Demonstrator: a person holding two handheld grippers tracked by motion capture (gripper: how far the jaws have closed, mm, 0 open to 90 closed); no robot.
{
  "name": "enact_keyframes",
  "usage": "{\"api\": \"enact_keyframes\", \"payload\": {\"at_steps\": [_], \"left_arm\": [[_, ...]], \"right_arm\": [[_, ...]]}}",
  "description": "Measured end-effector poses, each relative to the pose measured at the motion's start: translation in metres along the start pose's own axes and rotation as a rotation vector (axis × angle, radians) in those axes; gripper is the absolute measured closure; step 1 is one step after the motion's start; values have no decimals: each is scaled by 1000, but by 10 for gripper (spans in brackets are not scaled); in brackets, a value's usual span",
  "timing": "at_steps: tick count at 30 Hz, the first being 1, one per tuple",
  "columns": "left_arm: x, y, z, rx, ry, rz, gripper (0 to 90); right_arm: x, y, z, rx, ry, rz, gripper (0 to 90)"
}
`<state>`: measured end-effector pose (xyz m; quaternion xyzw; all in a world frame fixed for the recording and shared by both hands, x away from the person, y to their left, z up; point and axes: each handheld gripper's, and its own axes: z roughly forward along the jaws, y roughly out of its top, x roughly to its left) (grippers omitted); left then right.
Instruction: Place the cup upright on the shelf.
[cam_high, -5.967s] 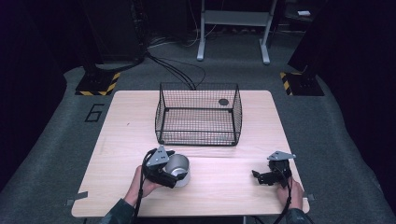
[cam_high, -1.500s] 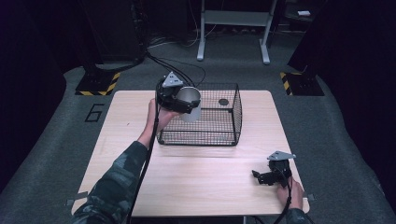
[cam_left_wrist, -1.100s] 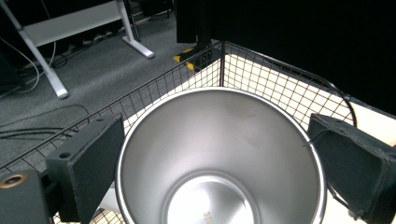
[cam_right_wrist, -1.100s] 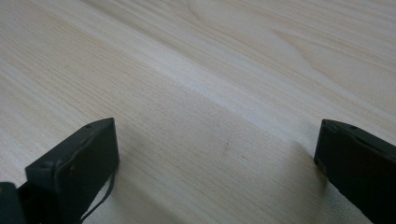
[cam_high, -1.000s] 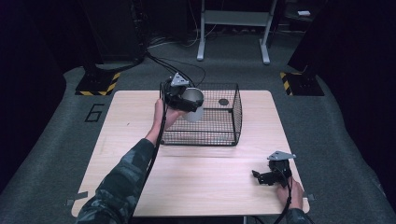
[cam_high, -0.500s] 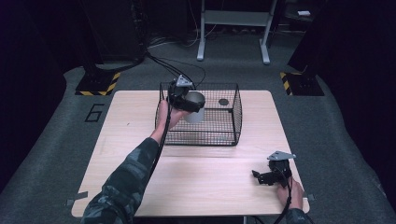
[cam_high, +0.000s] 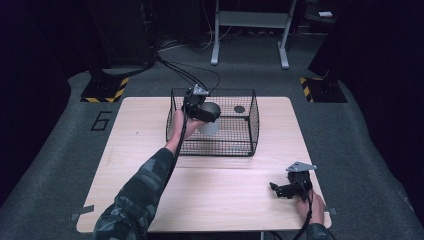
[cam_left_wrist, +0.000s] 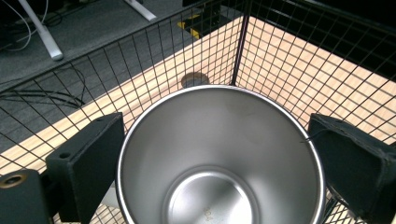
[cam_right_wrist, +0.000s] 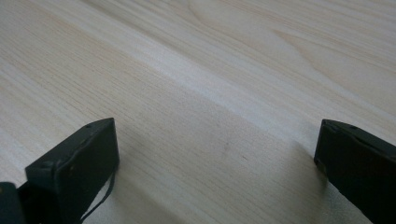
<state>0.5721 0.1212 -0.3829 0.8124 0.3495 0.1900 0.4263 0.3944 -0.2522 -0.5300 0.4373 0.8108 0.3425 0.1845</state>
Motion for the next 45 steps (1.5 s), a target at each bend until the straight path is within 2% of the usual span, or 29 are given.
{"api": "enact_keyframes", "payload": {"at_steps": [19,26,33,34,37,43,45], "left_arm": [[1,-6,22,64,4,3,65],[2,-7,29,101,3,24,65],[1,-8,36,122,-2,22,65],[0,-8,38,114,4,3,65],[0,-8,40,139,-2,26,65],[0,-9,44,160,-6,21,65],[0,-10,45,164,-5,17,65]], "right_arm": [[0,0,0,0,0,0,0],[0,0,0,0,0,1,0],[0,0,0,0,0,1,0],[0,0,0,0,1,1,0],[0,0,0,0,0,1,0],[0,0,0,0,1,-1,0],[1,0,0,-3,-3,12,0]]}}
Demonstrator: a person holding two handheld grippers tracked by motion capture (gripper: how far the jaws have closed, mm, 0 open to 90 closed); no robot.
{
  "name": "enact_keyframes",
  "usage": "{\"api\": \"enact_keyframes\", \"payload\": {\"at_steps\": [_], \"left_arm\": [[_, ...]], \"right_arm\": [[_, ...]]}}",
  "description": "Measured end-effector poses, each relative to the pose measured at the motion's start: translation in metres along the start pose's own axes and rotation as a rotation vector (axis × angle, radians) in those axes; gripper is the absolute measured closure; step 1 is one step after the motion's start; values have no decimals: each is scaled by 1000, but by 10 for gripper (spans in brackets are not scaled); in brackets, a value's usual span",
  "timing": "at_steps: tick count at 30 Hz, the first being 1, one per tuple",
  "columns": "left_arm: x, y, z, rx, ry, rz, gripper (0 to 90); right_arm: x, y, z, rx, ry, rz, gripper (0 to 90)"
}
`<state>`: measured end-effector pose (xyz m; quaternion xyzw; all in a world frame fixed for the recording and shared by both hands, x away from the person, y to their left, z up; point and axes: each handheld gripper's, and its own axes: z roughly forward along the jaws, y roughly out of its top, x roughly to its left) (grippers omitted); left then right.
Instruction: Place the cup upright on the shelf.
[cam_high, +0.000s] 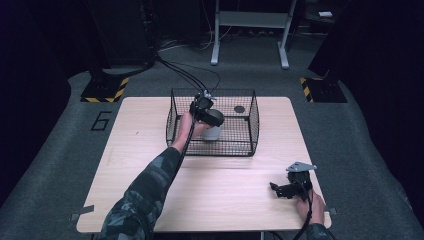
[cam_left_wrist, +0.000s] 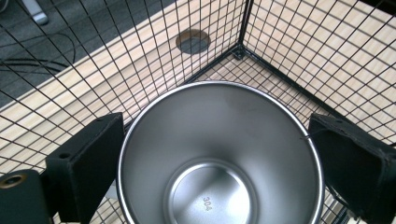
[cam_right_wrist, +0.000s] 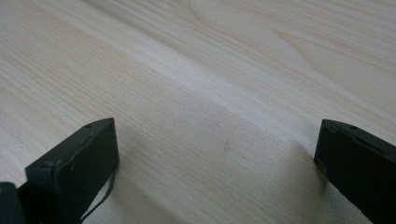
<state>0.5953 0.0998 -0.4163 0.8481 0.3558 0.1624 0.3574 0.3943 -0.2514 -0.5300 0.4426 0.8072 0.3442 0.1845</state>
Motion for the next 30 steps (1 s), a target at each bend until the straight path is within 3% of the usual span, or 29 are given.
{"api": "enact_keyframes", "payload": {"at_steps": [17,19,24,30], "left_arm": [[3,-8,-3,36,-20,-24,58],[4,-10,-5,23,-43,-31,52],[5,-11,-13,8,-25,-28,0],[7,-8,-36,-60,-22,-36,0]], "right_arm": [[0,0,0,0,0,-1,0],[0,0,0,0,0,-3,0],[-1,0,0,4,4,-17,0],[-1,0,0,3,4,-13,0]]}}
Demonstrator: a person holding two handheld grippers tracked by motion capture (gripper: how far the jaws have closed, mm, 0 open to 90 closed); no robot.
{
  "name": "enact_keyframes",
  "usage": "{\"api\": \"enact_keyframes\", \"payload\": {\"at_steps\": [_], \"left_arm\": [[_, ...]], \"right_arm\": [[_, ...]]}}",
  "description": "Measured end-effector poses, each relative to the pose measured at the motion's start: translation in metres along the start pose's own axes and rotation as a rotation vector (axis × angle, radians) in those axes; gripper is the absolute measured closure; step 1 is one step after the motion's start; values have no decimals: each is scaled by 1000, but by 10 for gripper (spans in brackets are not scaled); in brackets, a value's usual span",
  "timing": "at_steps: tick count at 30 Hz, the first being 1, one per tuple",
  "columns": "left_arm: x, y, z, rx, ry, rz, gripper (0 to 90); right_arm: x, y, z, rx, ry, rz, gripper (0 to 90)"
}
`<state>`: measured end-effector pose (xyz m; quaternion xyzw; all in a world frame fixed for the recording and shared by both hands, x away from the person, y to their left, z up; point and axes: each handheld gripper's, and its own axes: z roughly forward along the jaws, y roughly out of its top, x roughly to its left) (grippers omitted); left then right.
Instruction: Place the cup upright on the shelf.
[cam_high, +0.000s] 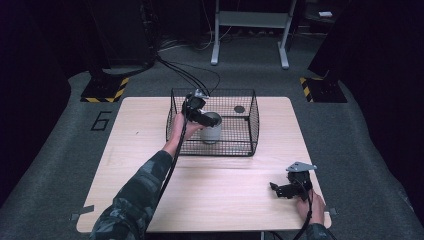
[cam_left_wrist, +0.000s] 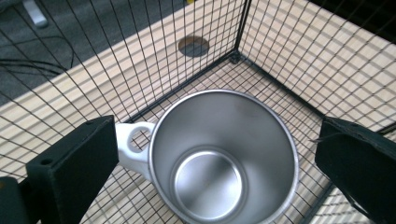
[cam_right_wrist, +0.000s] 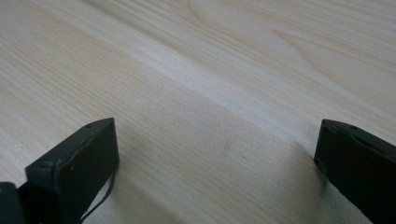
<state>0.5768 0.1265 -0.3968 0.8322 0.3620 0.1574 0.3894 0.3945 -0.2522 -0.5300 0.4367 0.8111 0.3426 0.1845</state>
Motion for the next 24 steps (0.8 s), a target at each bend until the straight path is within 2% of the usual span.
{"api": "enact_keyframes", "payload": {"at_steps": [8,11,17,22,24], "left_arm": [[-6,0,-42,-55,-47,32,0],[-11,-3,-59,-71,-55,62,0],[-23,-16,-89,-105,-79,92,0],[-32,-33,-115,-114,-81,140,0],[-34,-42,-127,-123,-76,145,0]], "right_arm": [[0,0,0,0,0,1,0],[0,0,0,0,0,0,0],[0,0,0,0,0,-1,0],[0,0,0,0,0,0,0],[0,0,0,0,0,0,0]]}}
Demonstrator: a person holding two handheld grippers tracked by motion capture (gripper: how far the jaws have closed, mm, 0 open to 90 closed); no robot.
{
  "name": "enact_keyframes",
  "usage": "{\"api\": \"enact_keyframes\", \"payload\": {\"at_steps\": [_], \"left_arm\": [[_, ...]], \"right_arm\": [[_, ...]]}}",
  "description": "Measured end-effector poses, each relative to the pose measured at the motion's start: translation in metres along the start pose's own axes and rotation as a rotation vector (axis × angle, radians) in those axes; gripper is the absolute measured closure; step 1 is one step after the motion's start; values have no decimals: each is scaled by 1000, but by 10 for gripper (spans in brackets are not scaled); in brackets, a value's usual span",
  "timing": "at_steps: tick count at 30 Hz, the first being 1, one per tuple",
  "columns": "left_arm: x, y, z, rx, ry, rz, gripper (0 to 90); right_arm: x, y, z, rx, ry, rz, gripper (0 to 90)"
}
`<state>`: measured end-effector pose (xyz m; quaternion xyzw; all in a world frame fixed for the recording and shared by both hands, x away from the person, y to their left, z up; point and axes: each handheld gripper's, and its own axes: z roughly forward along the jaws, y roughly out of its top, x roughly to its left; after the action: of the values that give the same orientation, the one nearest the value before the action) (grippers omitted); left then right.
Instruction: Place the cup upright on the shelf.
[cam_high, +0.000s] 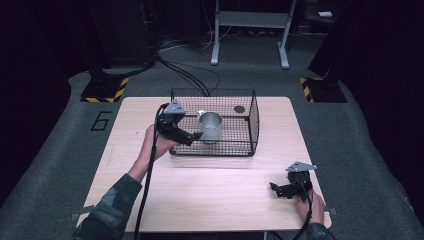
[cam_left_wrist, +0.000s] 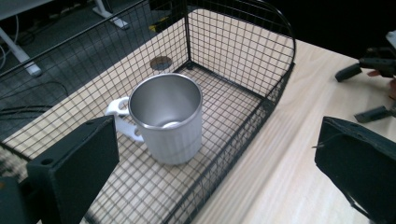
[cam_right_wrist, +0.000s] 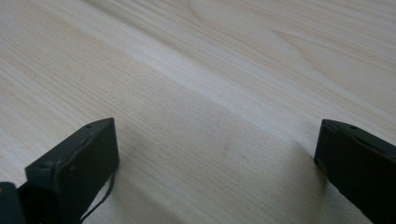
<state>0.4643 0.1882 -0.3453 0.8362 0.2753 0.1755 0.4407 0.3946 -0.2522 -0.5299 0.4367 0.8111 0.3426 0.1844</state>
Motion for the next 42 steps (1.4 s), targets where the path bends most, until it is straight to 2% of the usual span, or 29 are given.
{"api": "enact_keyframes", "payload": {"at_steps": [3,6,10,13,19,22,25,29,30,34,35,37,40,42], "left_arm": [[-2,-9,-17,-6,13,11,0],[-2,-21,-34,-25,21,0,0],[-2,-36,-49,-23,29,-6,0],[-2,-48,-59,-14,53,2,0],[0,-77,-75,-13,96,-21,0],[2,-98,-82,0,131,-51,0],[5,-117,-87,25,169,-63,0],[9,-147,-93,62,199,-110,0],[10,-155,-94,63,222,-118,0],[18,-192,-96,101,274,-189,0],[19,-200,-96,127,283,-208,0],[21,-215,-94,111,307,-246,0],[26,-244,-92,139,337,-312,0],[28,-256,-89,150,351,-342,0]], "right_arm": [[0,0,0,0,0,0,0],[0,0,0,0,0,0,0],[0,0,0,0,0,0,0],[0,0,0,0,0,0,0],[0,0,0,0,0,0,0],[0,0,0,0,0,0,0],[0,0,0,0,-1,4,0],[0,0,0,1,-1,3,0],[0,0,0,1,-1,3,0],[1,0,0,0,-2,6,0],[0,0,0,0,-2,6,0],[1,0,0,0,-2,6,0],[1,0,0,0,-2,6,0],[1,0,0,0,-3,7,0]]}}
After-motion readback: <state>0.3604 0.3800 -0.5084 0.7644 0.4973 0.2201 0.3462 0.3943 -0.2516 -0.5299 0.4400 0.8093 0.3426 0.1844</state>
